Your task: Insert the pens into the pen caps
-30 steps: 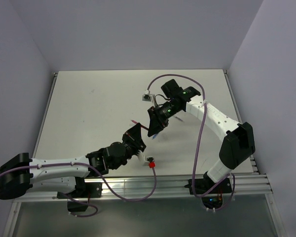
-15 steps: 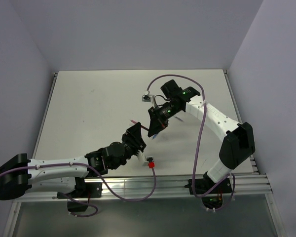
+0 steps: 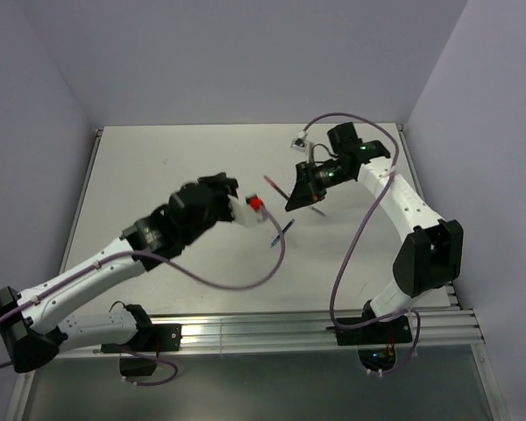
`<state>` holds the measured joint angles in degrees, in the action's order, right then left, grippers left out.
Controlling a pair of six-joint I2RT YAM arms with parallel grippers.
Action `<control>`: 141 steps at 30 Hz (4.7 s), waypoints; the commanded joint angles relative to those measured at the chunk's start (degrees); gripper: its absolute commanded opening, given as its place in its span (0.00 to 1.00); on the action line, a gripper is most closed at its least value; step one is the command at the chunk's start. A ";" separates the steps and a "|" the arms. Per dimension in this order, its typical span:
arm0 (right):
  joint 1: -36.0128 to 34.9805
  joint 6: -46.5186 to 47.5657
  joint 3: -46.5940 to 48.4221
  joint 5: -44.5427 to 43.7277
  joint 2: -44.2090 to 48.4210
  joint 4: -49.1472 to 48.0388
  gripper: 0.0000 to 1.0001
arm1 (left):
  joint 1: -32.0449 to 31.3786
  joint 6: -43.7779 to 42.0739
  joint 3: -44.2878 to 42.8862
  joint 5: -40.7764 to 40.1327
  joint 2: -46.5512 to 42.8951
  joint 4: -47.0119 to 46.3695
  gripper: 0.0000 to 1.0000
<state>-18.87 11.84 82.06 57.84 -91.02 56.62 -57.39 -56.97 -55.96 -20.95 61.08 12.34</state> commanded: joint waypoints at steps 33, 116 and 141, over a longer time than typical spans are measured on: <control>26.43 -1.73 1.87 -7.04 15.88 -1.51 0.00 | 26.63 13.99 -40.71 40.29 56.87 41.01 0.50; -12.68 -1.11 -0.50 -17.41 8.32 -2.83 0.00 | -1.15 -28.98 24.15 2.50 -7.73 -32.73 0.00; -18.48 0.47 -4.10 -24.01 14.12 -2.74 0.00 | -3.61 -28.02 25.64 1.00 -8.87 -29.30 0.00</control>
<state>-36.99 11.46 78.30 34.28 -79.07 54.61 -60.69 -85.84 -30.83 -18.98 52.75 -17.32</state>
